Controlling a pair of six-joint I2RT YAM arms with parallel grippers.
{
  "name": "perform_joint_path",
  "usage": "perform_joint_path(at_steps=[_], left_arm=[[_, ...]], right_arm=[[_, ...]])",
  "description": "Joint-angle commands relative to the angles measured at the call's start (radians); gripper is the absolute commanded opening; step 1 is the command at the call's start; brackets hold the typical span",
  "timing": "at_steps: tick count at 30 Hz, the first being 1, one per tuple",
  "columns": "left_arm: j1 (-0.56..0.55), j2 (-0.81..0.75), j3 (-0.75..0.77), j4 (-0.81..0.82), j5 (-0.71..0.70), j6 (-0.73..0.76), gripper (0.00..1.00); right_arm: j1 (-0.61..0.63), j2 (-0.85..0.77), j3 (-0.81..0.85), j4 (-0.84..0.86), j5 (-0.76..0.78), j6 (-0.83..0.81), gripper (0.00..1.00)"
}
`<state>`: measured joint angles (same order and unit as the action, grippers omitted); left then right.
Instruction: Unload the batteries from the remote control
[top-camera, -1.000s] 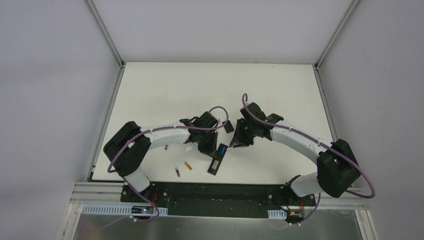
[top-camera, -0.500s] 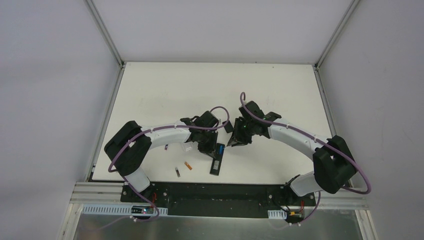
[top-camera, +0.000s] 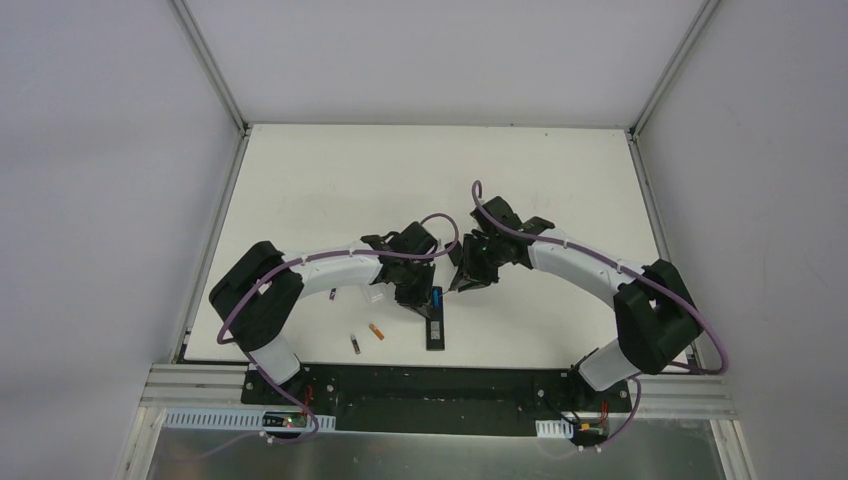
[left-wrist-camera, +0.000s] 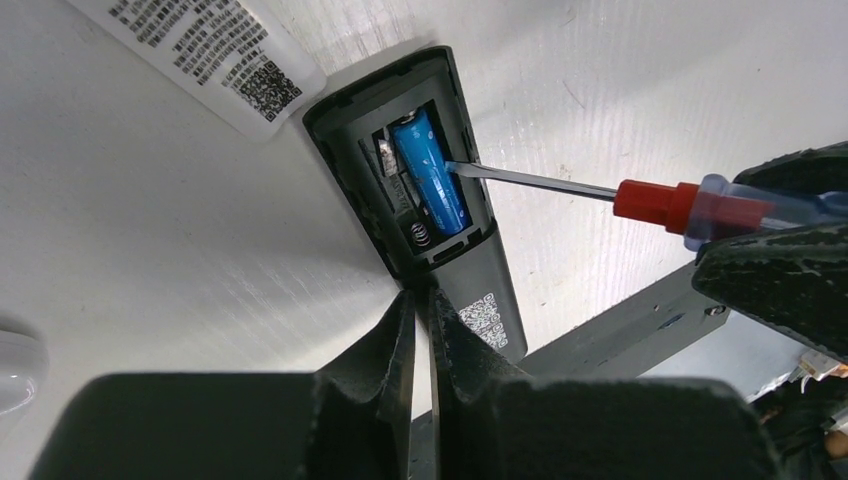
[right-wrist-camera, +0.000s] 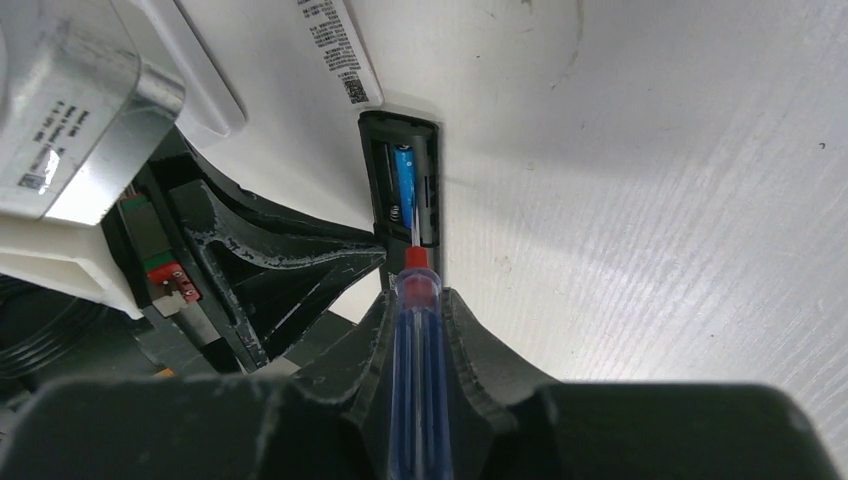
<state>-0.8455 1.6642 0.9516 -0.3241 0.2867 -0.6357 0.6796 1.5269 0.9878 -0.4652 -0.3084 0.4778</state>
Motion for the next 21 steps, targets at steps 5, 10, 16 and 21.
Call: perform_joint_path(at_steps=[5, 10, 16, 21], left_arm=[[-0.027, 0.017, -0.016, 0.021, -0.083, 0.002, 0.27], [-0.027, -0.017, -0.02, 0.011, -0.134, 0.002, 0.35], [-0.026, -0.026, -0.011, -0.012, -0.201, -0.015, 0.36], [-0.022, -0.018, -0.002, -0.027, -0.228, -0.012, 0.35]], right_arm=[[0.055, 0.063, -0.017, -0.081, 0.027, -0.018, 0.0], [0.066, 0.039, -0.018, -0.078, 0.048, 0.002, 0.0], [0.08, 0.035, -0.024, -0.07, 0.072, 0.017, 0.0], [0.081, 0.022, -0.03, -0.071, 0.1, 0.026, 0.0]])
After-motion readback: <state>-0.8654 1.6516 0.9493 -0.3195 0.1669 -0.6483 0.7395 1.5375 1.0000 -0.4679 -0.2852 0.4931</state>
